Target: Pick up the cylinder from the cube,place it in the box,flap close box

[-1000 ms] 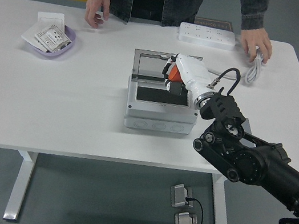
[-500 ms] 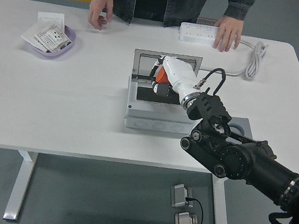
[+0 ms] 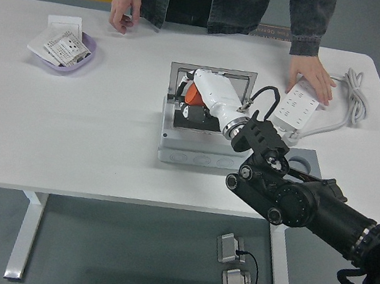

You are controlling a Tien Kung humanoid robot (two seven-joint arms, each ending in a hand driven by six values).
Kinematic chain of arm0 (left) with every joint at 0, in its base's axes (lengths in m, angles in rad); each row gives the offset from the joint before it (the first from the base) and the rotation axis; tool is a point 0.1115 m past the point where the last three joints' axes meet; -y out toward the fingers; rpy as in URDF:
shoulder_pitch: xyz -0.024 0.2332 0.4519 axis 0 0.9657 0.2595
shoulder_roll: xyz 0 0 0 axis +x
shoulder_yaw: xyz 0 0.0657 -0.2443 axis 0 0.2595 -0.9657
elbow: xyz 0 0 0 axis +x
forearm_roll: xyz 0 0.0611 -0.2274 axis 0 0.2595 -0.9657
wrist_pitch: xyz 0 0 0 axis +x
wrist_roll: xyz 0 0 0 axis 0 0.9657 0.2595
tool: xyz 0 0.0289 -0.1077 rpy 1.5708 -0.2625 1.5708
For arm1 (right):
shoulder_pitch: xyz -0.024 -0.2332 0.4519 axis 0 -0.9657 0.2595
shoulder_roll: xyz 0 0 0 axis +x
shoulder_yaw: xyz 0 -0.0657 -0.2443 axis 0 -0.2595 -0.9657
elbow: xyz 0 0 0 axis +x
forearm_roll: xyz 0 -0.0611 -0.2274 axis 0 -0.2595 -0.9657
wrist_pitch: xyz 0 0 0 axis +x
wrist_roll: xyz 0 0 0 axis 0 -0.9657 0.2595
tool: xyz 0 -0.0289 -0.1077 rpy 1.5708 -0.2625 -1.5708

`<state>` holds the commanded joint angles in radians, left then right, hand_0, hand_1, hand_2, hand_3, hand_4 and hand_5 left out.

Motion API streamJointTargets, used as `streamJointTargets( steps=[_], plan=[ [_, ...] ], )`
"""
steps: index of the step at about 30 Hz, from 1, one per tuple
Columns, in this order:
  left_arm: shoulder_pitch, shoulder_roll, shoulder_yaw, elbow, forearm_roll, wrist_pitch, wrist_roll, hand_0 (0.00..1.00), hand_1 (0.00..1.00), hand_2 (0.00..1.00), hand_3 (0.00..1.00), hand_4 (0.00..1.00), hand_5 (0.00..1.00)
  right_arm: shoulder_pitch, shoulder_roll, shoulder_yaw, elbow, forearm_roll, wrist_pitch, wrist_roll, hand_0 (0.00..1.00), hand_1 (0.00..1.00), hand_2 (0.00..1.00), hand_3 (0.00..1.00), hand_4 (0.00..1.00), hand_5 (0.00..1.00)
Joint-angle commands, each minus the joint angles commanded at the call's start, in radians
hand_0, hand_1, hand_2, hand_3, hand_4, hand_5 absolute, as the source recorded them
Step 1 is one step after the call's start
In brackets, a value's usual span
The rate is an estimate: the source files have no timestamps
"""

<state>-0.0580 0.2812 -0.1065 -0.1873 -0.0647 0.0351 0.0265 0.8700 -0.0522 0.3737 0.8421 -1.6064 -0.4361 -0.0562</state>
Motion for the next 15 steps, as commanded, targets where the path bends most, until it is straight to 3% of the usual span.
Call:
streamJointTargets(
  steps=[5,6,12,13,15],
  plan=[
    [-0.001,0.0,0.004,0.001,-0.002,-0.002,0.0,0.641,0.667,0.639,0.706,0.705,0.196,-0.001,0.0,-0.002,-0.012,0.005,0.0,0.014,0.168,0.335,0.499,0.647,0.6,0.296],
    [-0.001,0.0,0.005,0.001,-0.001,-0.002,0.0,0.641,0.667,0.637,0.705,0.699,0.188,-0.001,0.0,-0.001,-0.016,0.006,0.001,0.017,0.188,0.348,0.51,0.655,0.747,0.36],
    [-0.004,0.0,0.002,0.0,0.006,-0.004,0.0,0.641,0.667,0.637,0.705,0.699,0.188,0.0,-0.003,0.002,-0.035,0.012,0.004,0.03,0.188,0.348,0.51,0.655,0.747,0.36],
    [-0.005,-0.001,0.001,-0.001,0.007,-0.004,0.0,0.641,0.667,0.633,0.701,0.685,0.173,0.0,-0.004,0.002,-0.038,0.013,0.005,0.033,0.202,0.358,0.507,0.666,0.855,0.47],
    [-0.004,-0.001,0.001,-0.001,0.008,-0.005,0.0,0.641,0.667,0.633,0.701,0.685,0.173,0.0,-0.005,0.003,-0.041,0.017,0.005,0.037,0.202,0.358,0.507,0.666,0.855,0.47]
  ],
)
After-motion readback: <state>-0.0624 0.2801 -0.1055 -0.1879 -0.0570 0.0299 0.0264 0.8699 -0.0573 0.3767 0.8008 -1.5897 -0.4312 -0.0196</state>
